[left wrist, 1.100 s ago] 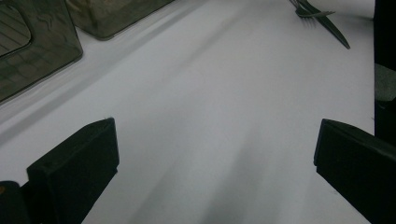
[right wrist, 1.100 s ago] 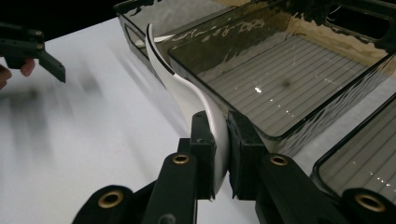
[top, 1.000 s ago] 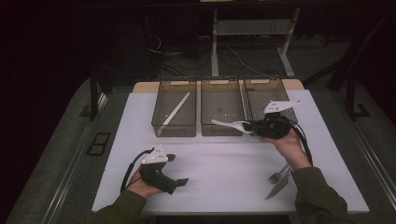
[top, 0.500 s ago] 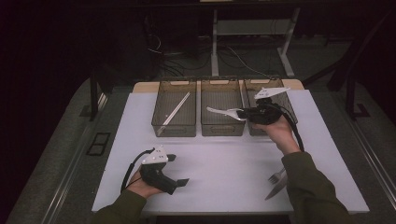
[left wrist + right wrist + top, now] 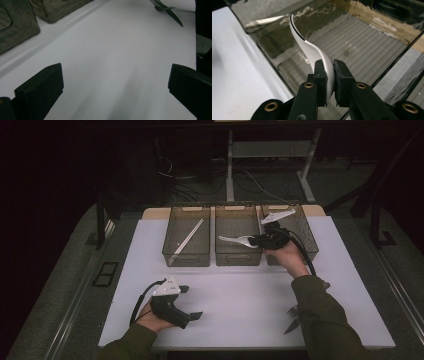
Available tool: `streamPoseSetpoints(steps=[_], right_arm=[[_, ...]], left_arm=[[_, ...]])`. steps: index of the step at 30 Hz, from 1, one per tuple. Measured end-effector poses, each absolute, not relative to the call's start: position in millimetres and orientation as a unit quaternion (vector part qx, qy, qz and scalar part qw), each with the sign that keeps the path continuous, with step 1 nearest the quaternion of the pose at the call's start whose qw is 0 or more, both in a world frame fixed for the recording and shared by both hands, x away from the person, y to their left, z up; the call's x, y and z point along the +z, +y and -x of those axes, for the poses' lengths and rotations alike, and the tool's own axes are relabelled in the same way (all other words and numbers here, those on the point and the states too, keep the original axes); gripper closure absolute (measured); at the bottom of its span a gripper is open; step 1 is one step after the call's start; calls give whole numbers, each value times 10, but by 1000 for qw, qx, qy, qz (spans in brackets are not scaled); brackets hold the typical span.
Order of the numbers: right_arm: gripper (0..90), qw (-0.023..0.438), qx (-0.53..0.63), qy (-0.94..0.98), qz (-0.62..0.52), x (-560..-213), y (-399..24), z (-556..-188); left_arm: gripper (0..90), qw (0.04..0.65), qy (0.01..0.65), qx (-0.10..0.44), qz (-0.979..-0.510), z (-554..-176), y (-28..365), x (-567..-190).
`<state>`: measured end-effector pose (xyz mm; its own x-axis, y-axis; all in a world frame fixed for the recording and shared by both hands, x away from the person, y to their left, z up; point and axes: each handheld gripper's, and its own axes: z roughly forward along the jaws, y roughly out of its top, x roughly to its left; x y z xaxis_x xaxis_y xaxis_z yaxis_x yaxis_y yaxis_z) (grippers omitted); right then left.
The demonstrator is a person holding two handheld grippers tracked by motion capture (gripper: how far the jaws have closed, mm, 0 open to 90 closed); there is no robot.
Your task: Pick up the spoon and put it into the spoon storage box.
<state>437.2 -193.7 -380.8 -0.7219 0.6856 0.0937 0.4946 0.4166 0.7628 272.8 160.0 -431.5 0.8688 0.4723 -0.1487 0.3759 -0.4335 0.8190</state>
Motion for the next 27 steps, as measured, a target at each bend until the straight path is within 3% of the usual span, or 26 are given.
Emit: streamPoseSetpoints(steps=[8, 27], right_arm=[[798, 111, 386, 843, -358, -3909, -1908, -4412], [492, 102, 445, 808, -373, -3685, -2120, -4284]], left_arm=[[0, 470, 248, 50, -846, -2726, 1605, -4313], [0, 474, 250, 49, -843, -2723, 1602, -4314]])
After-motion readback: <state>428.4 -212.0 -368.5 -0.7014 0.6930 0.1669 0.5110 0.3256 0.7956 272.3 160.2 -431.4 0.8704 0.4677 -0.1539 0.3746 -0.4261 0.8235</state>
